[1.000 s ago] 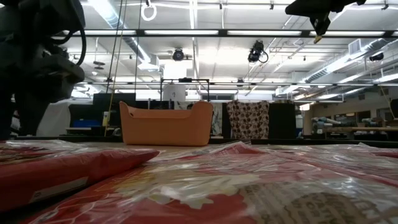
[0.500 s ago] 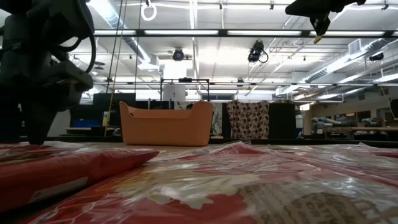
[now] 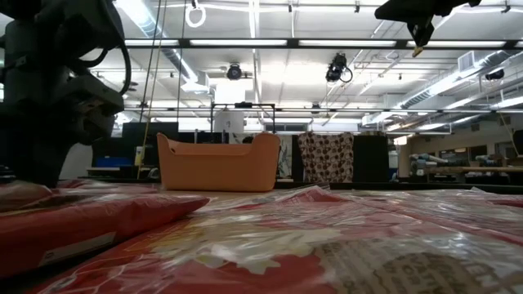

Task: Sort popcorn bags into baskets
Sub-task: Put the red popcorn bag into the orange container

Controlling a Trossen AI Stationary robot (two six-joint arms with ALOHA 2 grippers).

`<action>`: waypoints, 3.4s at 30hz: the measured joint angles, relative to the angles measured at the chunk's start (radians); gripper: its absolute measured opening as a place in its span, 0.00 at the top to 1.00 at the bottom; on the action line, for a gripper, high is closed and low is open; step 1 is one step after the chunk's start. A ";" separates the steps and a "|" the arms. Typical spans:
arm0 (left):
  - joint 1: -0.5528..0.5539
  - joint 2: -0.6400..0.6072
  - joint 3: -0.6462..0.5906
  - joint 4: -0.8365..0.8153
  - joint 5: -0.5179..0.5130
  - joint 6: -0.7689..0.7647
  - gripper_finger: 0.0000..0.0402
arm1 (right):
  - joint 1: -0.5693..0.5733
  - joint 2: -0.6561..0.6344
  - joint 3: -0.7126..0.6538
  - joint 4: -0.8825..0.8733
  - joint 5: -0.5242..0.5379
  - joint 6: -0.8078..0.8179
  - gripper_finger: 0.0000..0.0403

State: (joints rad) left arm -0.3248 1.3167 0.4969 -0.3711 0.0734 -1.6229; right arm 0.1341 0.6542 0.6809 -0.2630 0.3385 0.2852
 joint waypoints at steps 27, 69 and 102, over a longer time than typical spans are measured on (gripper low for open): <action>0.338 -0.074 0.492 -0.510 -0.219 0.654 0.97 | 0.000 0.000 0.000 0.015 0.008 -0.026 0.96; 0.976 0.511 1.204 -0.626 -0.263 2.096 0.96 | 0.000 0.131 0.000 0.054 0.185 0.077 0.96; 0.740 0.543 1.202 -0.761 0.058 2.150 0.57 | 0.000 0.131 0.000 0.061 0.190 0.100 0.96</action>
State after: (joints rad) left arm 0.4153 1.8597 1.6984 -1.1321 0.1312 0.5272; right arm 0.1337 0.7849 0.6811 -0.2024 0.5287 0.3847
